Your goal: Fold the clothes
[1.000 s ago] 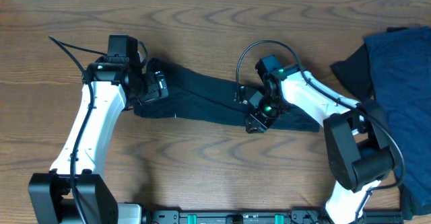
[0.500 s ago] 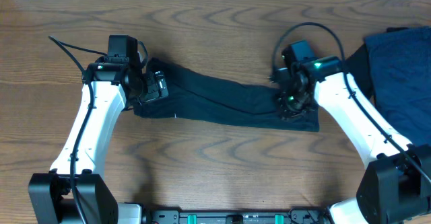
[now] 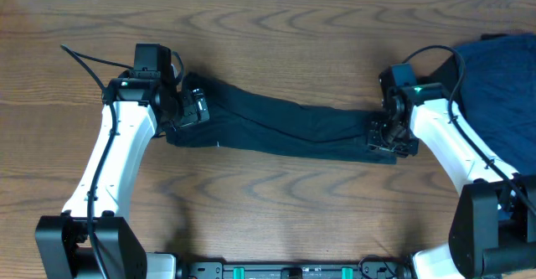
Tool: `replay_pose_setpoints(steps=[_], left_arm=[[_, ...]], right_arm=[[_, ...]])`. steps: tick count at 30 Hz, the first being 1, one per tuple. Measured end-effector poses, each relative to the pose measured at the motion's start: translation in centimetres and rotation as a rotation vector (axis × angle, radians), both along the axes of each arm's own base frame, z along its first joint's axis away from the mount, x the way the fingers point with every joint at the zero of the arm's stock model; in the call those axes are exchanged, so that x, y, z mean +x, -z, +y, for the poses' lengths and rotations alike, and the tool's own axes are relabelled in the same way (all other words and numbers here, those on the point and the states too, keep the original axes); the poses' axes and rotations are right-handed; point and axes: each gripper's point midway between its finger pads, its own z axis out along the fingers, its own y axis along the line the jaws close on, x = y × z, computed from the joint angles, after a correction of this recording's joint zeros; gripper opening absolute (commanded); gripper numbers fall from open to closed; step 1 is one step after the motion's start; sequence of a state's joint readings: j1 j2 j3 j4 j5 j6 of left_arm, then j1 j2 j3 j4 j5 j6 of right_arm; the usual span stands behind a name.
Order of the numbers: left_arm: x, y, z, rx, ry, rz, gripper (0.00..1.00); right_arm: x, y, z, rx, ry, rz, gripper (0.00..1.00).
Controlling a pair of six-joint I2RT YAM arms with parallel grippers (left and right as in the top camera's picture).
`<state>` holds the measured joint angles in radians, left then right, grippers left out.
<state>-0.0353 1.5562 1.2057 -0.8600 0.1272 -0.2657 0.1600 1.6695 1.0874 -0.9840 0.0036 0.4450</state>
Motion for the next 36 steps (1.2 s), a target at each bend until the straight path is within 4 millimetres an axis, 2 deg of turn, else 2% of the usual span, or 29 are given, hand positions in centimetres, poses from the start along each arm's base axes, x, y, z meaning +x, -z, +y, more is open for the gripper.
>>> replay_pose_setpoints(steps=[6, 10, 17, 21, 36], left_arm=[[0.0, 0.0, 0.0, 0.000, 0.000, 0.000, 0.98], [0.0, 0.0, 0.0, 0.000, 0.000, 0.000, 0.98], [0.0, 0.0, 0.0, 0.000, 0.000, 0.000, 0.98], [0.0, 0.0, 0.0, 0.000, 0.000, 0.000, 0.98], [0.0, 0.0, 0.0, 0.000, 0.000, 0.000, 0.98]], right_arm=[[-0.5, 1.4, -0.1, 0.000, 0.048, -0.003, 0.38], [-0.5, 1.5, -0.4, -0.004, 0.072, -0.004, 0.38], [-0.1, 1.6, -2.1, -0.022, 0.133, -0.014, 0.38], [-0.1, 1.7, -2.6, -0.020, 0.154, -0.016, 0.44], [0.5, 1.8, -1.6, 0.044, 0.169, -0.036, 0.40]])
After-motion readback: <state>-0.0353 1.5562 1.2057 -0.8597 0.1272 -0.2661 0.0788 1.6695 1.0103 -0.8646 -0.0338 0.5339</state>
